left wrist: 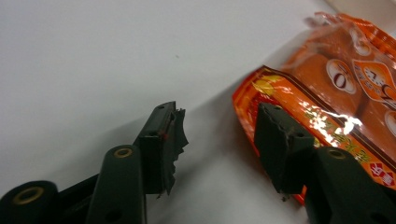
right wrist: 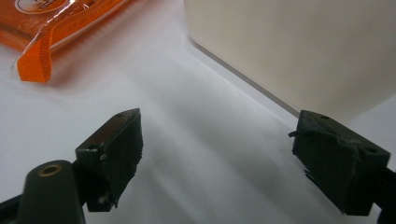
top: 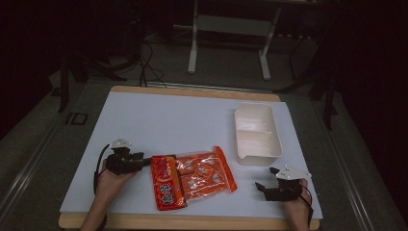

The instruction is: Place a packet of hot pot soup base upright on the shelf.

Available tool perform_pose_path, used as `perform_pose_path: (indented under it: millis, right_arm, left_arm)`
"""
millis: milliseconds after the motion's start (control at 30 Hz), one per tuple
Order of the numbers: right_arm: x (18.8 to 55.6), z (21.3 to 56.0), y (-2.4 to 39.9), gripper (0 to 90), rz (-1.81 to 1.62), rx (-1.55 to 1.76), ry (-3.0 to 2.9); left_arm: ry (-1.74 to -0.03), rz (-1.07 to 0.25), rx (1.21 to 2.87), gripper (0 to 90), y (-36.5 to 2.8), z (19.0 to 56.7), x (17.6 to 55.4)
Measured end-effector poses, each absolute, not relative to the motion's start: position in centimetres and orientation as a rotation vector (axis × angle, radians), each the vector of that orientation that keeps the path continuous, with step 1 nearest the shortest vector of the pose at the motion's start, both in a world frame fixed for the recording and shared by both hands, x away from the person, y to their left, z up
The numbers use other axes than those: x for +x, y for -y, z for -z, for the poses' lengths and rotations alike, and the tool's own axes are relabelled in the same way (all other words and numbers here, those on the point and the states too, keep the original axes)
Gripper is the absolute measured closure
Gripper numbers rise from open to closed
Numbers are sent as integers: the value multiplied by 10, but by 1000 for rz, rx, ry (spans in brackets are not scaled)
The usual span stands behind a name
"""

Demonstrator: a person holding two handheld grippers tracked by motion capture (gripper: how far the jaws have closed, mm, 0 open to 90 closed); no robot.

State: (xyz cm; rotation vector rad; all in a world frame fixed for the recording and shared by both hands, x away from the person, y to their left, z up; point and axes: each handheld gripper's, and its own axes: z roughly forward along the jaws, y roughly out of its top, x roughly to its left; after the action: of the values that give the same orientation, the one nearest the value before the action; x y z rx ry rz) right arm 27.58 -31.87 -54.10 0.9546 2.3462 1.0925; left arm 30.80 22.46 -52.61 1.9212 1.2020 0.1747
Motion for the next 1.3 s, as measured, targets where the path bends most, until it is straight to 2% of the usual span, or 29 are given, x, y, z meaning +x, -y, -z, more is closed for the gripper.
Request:
perform_pose_path:
  millis: [767,1133,1300]
  right_arm:
    - [275,540,319,158,-1097,955,-2332]
    - [275,540,319,158,-1094,946,-2335]
    - [275,541,318,157,-1088,946,-2339]
  left_arm:
    - [-1123,5,2015,558,-193,537,299]
    - [-1123,28,2014,554,-190,538,289]
    - [-1098,12,2012,762,-187,535,290]
